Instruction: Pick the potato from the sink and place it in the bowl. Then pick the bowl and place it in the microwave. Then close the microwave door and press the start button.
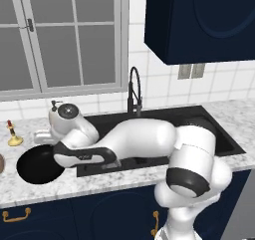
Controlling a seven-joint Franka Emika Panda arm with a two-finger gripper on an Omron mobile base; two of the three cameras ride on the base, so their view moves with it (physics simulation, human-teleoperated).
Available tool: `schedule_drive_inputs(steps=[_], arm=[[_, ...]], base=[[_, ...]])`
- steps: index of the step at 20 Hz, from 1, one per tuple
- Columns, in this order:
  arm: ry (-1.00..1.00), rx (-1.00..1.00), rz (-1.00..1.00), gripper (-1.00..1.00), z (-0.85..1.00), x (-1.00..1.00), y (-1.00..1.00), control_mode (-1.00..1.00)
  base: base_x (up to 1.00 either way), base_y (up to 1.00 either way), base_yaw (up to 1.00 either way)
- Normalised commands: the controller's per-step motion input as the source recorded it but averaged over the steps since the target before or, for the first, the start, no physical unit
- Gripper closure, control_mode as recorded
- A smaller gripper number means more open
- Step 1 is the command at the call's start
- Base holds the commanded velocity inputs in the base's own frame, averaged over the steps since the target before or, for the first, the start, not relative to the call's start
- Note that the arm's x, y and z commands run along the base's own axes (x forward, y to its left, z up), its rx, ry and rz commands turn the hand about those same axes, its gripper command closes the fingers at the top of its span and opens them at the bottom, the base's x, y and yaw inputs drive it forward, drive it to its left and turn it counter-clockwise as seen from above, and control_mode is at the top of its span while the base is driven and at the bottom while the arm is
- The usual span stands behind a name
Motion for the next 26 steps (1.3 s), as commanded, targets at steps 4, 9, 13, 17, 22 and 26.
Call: schedule_drive_inputs(steps=[4,9,13,17,22,26], arm=[[0.00,-0.06,0.00,1.00,-0.37,0.00,0.17,-1.00],[0.07,-0.05,0.00,1.00,-0.39,0.00,0.18,-1.00],[0.04,-0.05,0.00,1.00,-0.30,0.00,0.29,-1.00],[0.00,-0.04,0.00,1.00,-0.17,0.03,0.23,-1.00],[0.01,-0.03,0.00,1.00,-0.10,0.14,0.18,-1.00],[0.01,-0.04,0.00,1.00,-0.21,0.11,0.17,-1.00]], base=[[0.00,0.00,0.00],[0.00,0.00,0.00],[0.00,0.00,0.00],[0.00,0.00,0.00],[0.00,0.00,0.00],[0.00,0.00,0.00]])
